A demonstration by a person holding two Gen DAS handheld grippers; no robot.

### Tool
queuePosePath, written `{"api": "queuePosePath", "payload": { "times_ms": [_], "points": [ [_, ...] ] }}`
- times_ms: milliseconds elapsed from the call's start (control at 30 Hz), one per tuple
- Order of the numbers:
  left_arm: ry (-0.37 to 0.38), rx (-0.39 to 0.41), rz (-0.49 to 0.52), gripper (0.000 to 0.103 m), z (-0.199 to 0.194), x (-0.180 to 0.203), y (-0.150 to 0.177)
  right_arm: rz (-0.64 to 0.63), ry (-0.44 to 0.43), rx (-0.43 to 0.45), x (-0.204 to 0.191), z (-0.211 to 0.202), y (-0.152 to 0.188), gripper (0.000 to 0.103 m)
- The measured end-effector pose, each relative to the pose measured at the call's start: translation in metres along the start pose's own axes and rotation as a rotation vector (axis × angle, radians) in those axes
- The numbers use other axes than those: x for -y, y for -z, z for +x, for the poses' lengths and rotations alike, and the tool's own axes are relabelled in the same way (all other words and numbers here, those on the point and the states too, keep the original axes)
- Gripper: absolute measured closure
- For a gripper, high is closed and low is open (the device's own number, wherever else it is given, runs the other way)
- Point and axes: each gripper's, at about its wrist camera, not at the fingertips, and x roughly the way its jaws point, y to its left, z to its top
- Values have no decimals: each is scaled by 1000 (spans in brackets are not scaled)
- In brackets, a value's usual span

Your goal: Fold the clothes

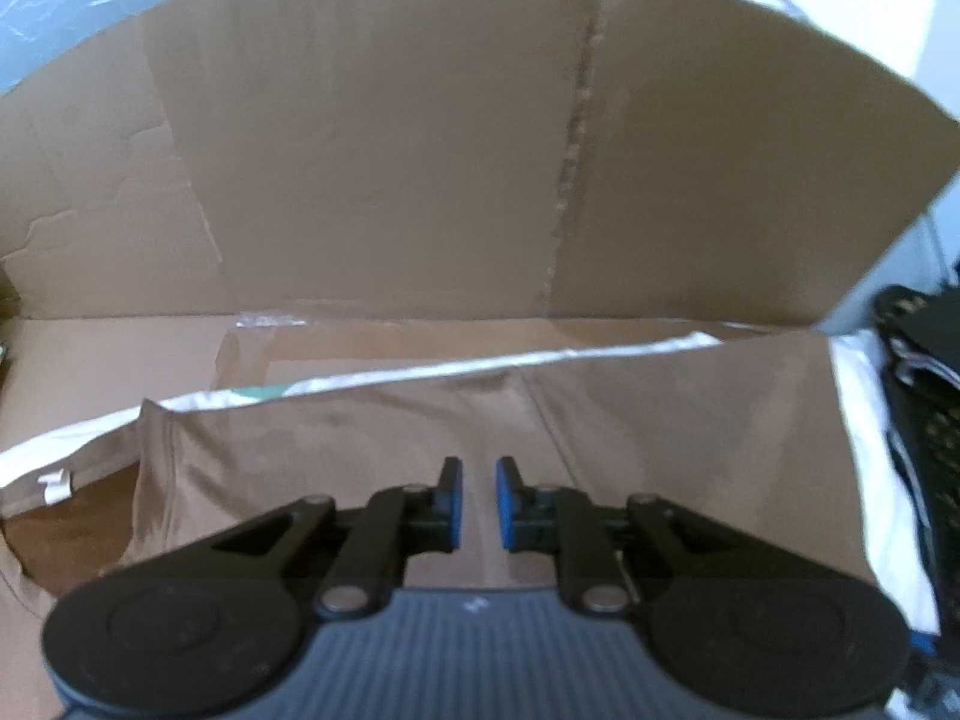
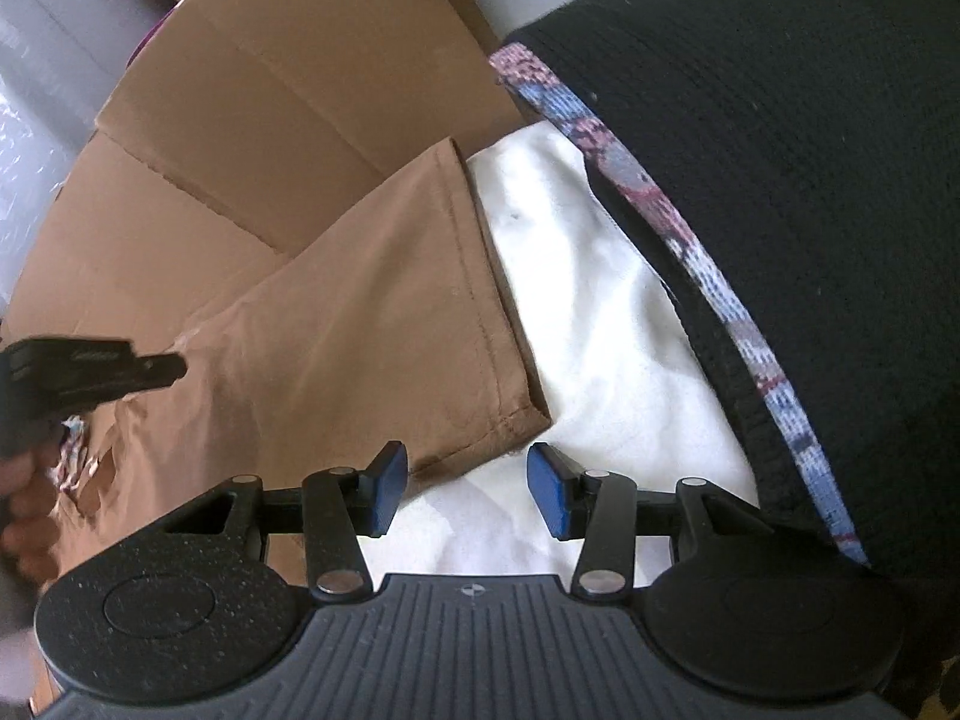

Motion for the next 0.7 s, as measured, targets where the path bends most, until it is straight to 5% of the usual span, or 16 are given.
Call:
{"api": "queuePosePath", "payload": {
  "times_ms": [333, 700],
  "points": [
    [61, -2, 24, 84, -39, 22, 61, 98, -10, 37, 7, 9, -3, 52],
    [128, 12, -34, 85, -45, 36, 105, 72, -15, 20, 7, 5, -6, 72]
  ]
}}
